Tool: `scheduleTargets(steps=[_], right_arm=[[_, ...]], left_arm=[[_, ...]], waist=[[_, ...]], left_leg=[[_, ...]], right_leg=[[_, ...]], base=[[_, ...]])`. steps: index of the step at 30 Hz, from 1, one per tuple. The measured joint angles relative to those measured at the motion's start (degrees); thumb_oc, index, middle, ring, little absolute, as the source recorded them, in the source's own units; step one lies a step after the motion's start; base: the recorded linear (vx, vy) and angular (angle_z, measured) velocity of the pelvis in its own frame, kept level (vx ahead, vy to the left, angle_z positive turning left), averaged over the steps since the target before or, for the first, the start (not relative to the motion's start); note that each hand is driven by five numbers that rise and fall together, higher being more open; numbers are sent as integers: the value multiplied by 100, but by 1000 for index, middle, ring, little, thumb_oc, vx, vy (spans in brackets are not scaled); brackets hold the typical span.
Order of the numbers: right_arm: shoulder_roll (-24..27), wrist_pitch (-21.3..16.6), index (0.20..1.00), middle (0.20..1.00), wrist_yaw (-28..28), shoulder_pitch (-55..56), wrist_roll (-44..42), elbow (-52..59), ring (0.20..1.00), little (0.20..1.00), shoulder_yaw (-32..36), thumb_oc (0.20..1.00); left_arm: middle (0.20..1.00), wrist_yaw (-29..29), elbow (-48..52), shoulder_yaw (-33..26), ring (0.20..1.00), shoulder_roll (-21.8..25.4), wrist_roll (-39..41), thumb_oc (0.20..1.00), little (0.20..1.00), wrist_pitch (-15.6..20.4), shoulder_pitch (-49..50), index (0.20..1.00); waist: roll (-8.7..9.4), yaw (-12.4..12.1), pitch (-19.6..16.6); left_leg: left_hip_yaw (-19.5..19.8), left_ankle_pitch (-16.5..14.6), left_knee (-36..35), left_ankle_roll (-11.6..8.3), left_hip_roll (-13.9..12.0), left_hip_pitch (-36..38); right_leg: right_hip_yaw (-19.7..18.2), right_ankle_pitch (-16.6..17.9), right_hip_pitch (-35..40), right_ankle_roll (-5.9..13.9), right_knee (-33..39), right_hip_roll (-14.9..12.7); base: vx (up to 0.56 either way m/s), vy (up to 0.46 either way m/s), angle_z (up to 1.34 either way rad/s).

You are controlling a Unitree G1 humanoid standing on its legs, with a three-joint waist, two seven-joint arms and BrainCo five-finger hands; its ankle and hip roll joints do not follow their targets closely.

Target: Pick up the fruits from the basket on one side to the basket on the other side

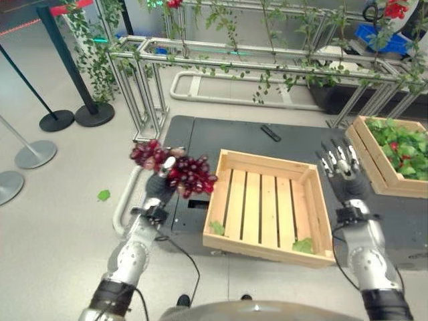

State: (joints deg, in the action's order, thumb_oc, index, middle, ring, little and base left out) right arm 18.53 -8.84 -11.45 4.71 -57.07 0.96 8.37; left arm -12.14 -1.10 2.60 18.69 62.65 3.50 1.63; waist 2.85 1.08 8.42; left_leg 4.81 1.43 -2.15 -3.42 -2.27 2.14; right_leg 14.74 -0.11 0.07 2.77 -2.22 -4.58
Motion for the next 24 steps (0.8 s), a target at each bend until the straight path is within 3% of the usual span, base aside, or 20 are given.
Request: scheduleTargets(steps=[1, 2, 4, 7, 12, 17, 18, 19, 20, 21, 22, 24], right_arm=[[1, 2, 1000, 1000, 4, 11, 81, 11, 1000, 1000, 43, 1000], [-11, -1, 1000, 1000, 9, 59, 171, 27, 1000, 1000, 164, 1000], [-2, -43, 1000, 1000, 74, 36, 246, -12, 1000, 1000, 280, 1000], [58, -117, 1000, 1000, 89, -82, 316, -2, 1000, 1000, 267, 1000], [248, -224, 1000, 1000, 205, -248, 367, 1, 1000, 1000, 268, 1000], [289, -220, 1000, 1000, 196, -235, 593, 34, 1000, 1000, 273, 1000], [265, -203, 1000, 1000, 197, -232, 638, 35, 1000, 1000, 268, 1000], [261, -182, 1000, 1000, 195, -221, 648, 70, 1000, 1000, 264, 1000], [297, -187, 1000, 1000, 188, -230, 678, 168, 1000, 1000, 274, 1000], [306, -197, 1000, 1000, 193, -212, 686, 183, 1000, 1000, 303, 1000], [326, -194, 1000, 1000, 198, -209, 690, 207, 1000, 1000, 321, 1000], [263, -199, 1000, 1000, 198, -151, 693, 267, 1000, 1000, 342, 1000]], left_arm=[[200, 14, -4, -77, 200, 21, -1, 200, 200, 53, -9, 200], [200, 13, -6, -136, 200, 39, -4, 200, 200, 89, -24, 200], [200, 12, -5, -145, 200, -10, -9, 200, 200, 107, 22, 200], [200, 16, -4, -187, 200, -17, -14, 200, 200, 201, 151, 200], [200, 73, -31, -155, 200, -21, -115, 200, 200, 254, 160, 200], [200, 38, -24, -162, 200, -16, -117, 200, 200, 257, 222, 200], [200, 30, -26, -164, 200, -14, -120, 200, 200, 257, 222, 200], [200, 30, -29, -161, 200, -17, -120, 200, 200, 255, 244, 200], [200, 7, -5, -171, 200, -13, -122, 200, 200, 262, 242, 200], [200, -4, -7, -151, 200, -7, -134, 200, 200, 256, 184, 200], [200, -33, -7, -161, 200, -55, -181, 200, 200, 267, 116, 200], [200, -62, -4, -133, 200, -64, -346, 200, 200, 283, 4, 200]], waist=[[-12, 30, 83], [-2, 246, 115], [-42, 236, 141], [-118, 58, 168], [-214, 119, 276], [-208, 119, 350], [-60, 179, 407], [10, 165, 385], [3, 258, 386], [-9, 407, 387], [-1, 585, 397], [21, 712, 395]], left_leg=[[59, -3, 98, 1, 36, -141], [321, -3, 238, -1, 82, -358], [468, 16, 332, -36, 64, -433], [529, -1, 440, -121, -9, -536], [869, 165, 488, -341, -137, -827], [622, 173, 617, -420, -139, -925], [554, -397, 1597, -252, 123, -1125], [542, -683, 2240, -147, 324, -1200], [464, -945, 2774, -190, 413, -1048], [474, -999, 2750, -185, 391, -907], [562, -1167, 2901, -401, 374, -800], [640, -1366, 2793, -443, 353, -639]], right_leg=[[-168, -125, -103, 42, -228, 14], [-802, -459, -221, 69, -566, 91], [-1123, -557, -235, -8, -596, 190], [-1022, -582, -288, -81, -690, 302], [-633, -695, -437, -302, -829, 432], [-647, -964, -848, -514, -1428, 351], [-604, -849, -990, -517, -1528, 84], [-609, -787, -1032, -475, -1505, -27], [-620, -669, -998, -417, -1416, -109], [-619, -651, -990, -390, -1444, -127], [-648, -633, -1039, -364, -1568, -129], [-780, -647, -1100, -327, -1737, -160]], base=[[-52, -126, 67], [-49, -157, 88], [-102, -236, 56], [-154, -216, 17], [-216, -62, 45], [-199, 64, -8], [-180, 198, -50], [-203, 306, -67], [-158, 251, -43], [-172, 260, -18], [-144, 201, 1], [-224, 320, -18]])
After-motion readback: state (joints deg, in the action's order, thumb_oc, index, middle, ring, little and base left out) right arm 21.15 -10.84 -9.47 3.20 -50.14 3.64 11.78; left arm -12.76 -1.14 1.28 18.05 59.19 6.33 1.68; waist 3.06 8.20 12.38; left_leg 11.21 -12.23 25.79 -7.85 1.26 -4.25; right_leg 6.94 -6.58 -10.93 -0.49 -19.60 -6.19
